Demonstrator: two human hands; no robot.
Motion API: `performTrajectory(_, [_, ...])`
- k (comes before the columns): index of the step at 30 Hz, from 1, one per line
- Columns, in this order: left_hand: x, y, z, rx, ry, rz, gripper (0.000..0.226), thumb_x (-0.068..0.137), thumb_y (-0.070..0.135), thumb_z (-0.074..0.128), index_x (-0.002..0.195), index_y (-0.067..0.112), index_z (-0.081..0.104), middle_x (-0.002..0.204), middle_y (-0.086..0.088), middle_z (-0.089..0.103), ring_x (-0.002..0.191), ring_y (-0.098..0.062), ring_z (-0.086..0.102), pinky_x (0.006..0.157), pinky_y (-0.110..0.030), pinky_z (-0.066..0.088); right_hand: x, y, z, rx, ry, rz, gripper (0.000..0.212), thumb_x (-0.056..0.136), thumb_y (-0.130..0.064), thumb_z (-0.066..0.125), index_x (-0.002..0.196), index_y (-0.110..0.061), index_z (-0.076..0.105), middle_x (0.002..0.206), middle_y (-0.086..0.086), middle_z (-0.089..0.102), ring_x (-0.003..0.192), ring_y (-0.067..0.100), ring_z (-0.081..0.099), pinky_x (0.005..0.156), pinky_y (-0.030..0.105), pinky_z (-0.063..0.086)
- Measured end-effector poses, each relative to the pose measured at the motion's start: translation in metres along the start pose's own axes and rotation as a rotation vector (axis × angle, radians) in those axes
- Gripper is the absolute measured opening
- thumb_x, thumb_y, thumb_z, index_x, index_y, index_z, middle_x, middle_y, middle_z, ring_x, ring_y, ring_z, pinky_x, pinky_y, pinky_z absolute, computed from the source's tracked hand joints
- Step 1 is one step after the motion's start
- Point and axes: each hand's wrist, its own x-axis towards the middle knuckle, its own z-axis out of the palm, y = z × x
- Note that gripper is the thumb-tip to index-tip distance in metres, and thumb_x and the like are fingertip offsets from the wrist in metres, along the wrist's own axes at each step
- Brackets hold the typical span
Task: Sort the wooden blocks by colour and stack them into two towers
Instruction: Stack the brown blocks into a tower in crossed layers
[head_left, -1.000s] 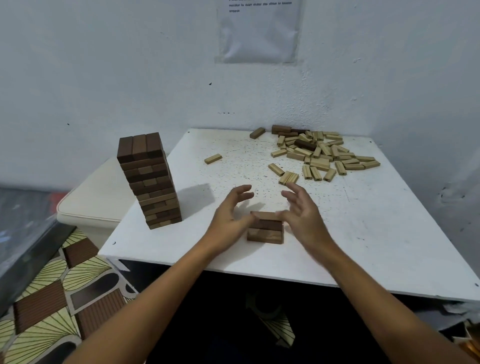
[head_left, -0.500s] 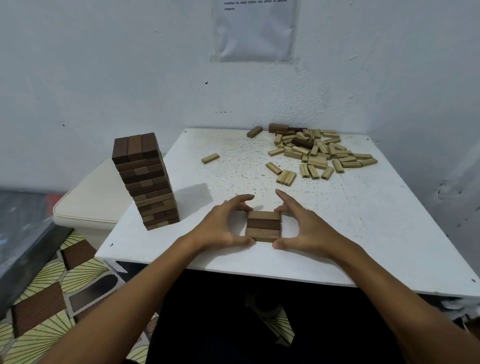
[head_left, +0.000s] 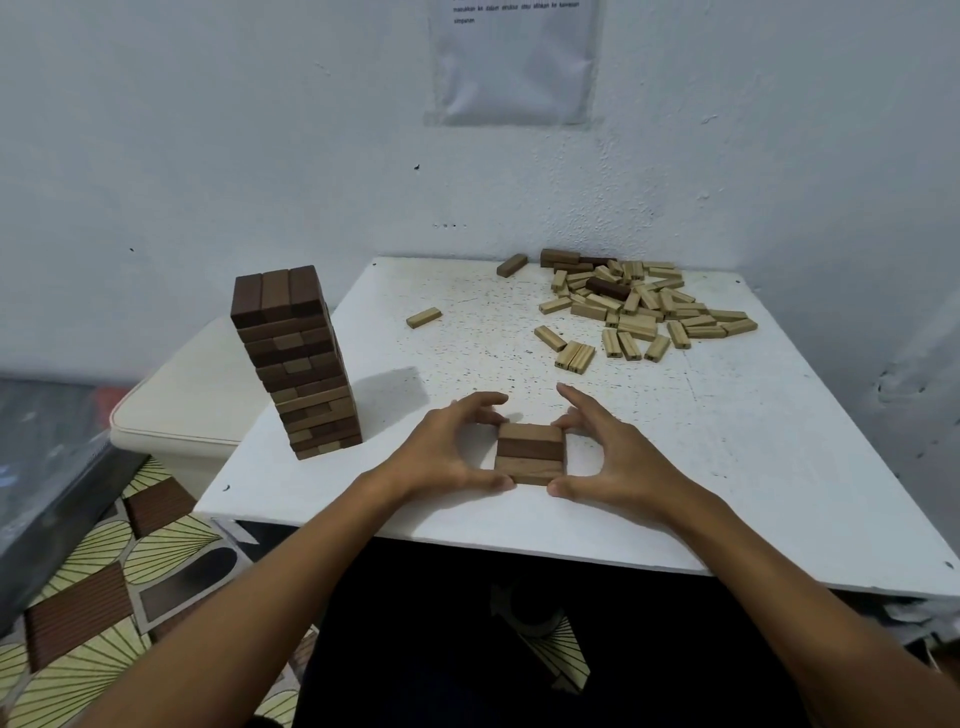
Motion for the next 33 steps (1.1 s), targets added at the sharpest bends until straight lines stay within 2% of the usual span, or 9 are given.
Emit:
performTrajectory(4, [-0.001,0.005,0.003,-0.056,0.038,0.006,0.086,0.050,0.043,0.086,0.126,0.040,0.046,0.112,0.019,0.064,0.112,0.006,0.055,0.092,-0.015,0.038,-0.001,-0.001,-0.002,0.026,0.013,-0.021,0.099,0.066,-0.032,0.083,0.143,-0.053,0.025,0.121,-0.023,0.054,0.124,0.003,0.048,0.107,0.033,0.038])
performTrajectory(7, [-0.001,0.014,-0.001,-0.120,0.092,0.028,0.084,0.049,0.049,0.082,0.124,0.036,0.046,0.111,0.014,0.065,0.113,0.002,0.056,0.095,-0.019,0.041,0.002,-0.009,-0.012,0.115,0.035,-0.065,0.095,0.067,-0.028,0.085,0.142,-0.050,0.030,0.121,-0.015,0.059,0.122,-0.001,0.050,0.111,0.033,0.037])
performTrajectory(10, [0.003,0.029,-0.013,-0.204,0.188,0.068,0.080,0.051,0.045,0.082,0.122,0.032,0.047,0.109,0.013,0.067,0.113,0.000,0.057,0.102,-0.023,0.039,0.011,-0.026,-0.026,0.213,0.081,-0.147,0.092,0.060,-0.038,0.083,0.135,-0.058,0.034,0.120,-0.007,0.063,0.123,0.003,0.053,0.111,0.029,0.036])
performTrajectory(14, [0.009,0.055,-0.039,-0.308,0.341,0.125,0.074,0.053,0.043,0.084,0.117,0.031,0.049,0.109,0.003,0.068,0.115,-0.010,0.059,0.107,-0.032,0.041,0.030,-0.056,-0.045,0.401,0.134,-0.242,0.091,0.056,-0.035,0.083,0.136,-0.043,0.041,0.115,0.001,0.064,0.119,0.018,0.059,0.108,0.040,0.042])
performTrajectory(17, [0.010,0.078,-0.068,-0.345,0.408,0.167,0.077,0.053,0.043,0.083,0.119,0.023,0.049,0.110,0.000,0.067,0.113,-0.009,0.061,0.106,-0.033,0.043,0.044,-0.087,-0.058,0.520,0.159,-0.320,0.089,0.054,-0.028,0.082,0.134,-0.035,0.043,0.110,0.003,0.064,0.109,0.021,0.065,0.097,0.035,0.050])
performTrajectory(20, [0.009,0.100,-0.101,-0.315,0.456,0.213,0.079,0.055,0.043,0.083,0.121,0.018,0.048,0.110,0.002,0.067,0.110,-0.004,0.062,0.101,-0.026,0.045,0.058,-0.119,-0.067,0.582,0.170,-0.377,0.090,0.054,-0.027,0.081,0.134,-0.031,0.042,0.111,0.006,0.063,0.101,0.018,0.067,0.083,0.026,0.052])
performTrajectory(24, [-0.001,0.115,-0.147,-0.212,0.534,0.246,0.077,0.057,0.046,0.082,0.120,0.018,0.048,0.109,0.003,0.067,0.109,-0.003,0.062,0.099,-0.027,0.047,0.082,-0.155,-0.066,0.623,0.143,-0.451,0.085,0.056,-0.026,0.081,0.131,-0.034,0.044,0.111,0.005,0.064,0.105,0.023,0.065,0.088,0.039,0.053])
performTrajectory(28, [-0.017,0.111,-0.182,-0.130,0.603,0.230,0.075,0.056,0.050,0.081,0.117,0.021,0.051,0.107,0.009,0.067,0.109,0.000,0.061,0.099,-0.026,0.046,0.104,-0.188,-0.052,0.631,0.083,-0.497,0.086,0.055,-0.028,0.080,0.132,-0.032,0.043,0.112,0.008,0.063,0.107,0.020,0.064,0.083,0.026,0.051])
performTrajectory(33, [-0.038,0.087,-0.211,-0.104,0.645,0.133,0.070,0.055,0.051,0.082,0.114,0.026,0.053,0.110,0.007,0.068,0.110,-0.001,0.061,0.103,-0.031,0.045,0.133,-0.209,-0.022,0.612,0.000,-0.509,0.084,0.061,-0.019,0.081,0.134,-0.029,0.042,0.107,0.004,0.065,0.107,0.014,0.064,0.086,0.027,0.051])
